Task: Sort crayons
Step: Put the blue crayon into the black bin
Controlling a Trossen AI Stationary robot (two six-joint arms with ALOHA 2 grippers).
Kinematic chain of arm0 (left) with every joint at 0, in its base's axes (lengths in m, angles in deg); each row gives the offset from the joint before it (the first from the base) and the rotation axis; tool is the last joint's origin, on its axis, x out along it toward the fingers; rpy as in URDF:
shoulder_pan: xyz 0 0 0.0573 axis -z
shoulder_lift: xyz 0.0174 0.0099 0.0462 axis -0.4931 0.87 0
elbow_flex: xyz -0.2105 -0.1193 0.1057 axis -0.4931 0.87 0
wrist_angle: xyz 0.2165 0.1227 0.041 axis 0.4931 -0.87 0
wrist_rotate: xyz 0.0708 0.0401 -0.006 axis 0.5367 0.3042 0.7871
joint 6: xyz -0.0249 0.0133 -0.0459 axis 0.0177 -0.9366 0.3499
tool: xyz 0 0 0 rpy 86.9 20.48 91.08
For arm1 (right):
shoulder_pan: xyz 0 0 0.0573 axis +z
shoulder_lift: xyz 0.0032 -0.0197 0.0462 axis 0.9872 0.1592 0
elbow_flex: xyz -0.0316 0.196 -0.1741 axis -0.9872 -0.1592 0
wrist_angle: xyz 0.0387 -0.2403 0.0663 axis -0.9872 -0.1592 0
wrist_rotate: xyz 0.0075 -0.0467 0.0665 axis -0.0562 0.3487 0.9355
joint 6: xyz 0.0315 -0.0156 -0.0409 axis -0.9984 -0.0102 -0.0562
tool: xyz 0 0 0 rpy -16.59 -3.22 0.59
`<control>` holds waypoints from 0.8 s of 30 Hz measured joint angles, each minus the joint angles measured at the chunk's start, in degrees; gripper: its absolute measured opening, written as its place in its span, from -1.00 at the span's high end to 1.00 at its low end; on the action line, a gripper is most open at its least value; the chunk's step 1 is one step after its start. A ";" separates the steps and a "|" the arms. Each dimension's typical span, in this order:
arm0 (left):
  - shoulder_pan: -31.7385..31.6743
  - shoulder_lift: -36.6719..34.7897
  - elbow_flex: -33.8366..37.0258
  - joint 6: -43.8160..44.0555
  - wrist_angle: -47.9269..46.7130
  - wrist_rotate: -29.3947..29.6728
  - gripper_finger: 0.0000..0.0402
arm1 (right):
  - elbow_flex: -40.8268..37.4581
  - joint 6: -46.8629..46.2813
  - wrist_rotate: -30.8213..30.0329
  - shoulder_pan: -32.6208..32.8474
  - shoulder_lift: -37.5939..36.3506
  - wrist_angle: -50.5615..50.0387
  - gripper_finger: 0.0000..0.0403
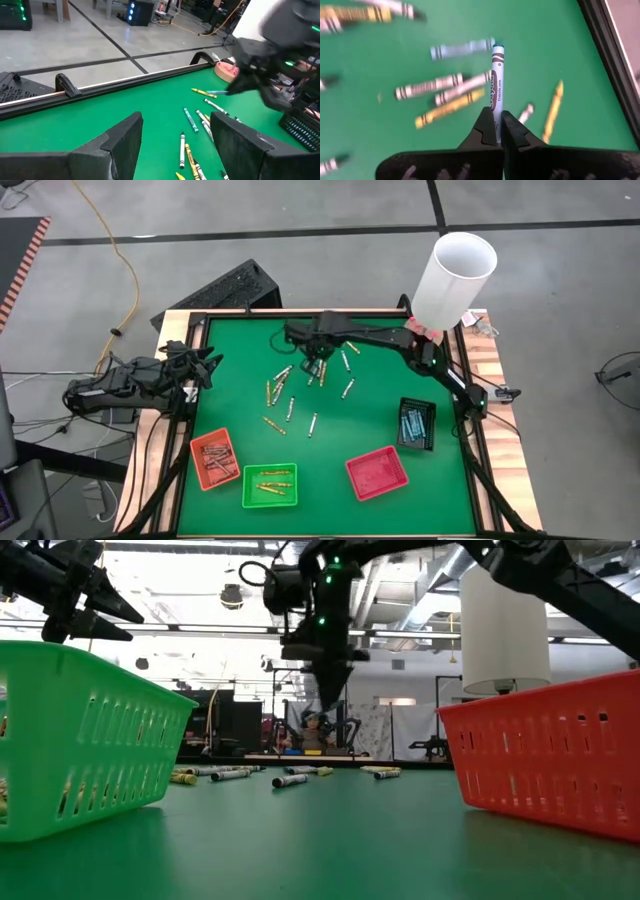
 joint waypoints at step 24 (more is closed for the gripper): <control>0.02 0.02 0.00 0.00 -0.09 -0.20 -0.11 | -42.45 -59.06 -7.38 25.65 -27.41 -8.76 0.99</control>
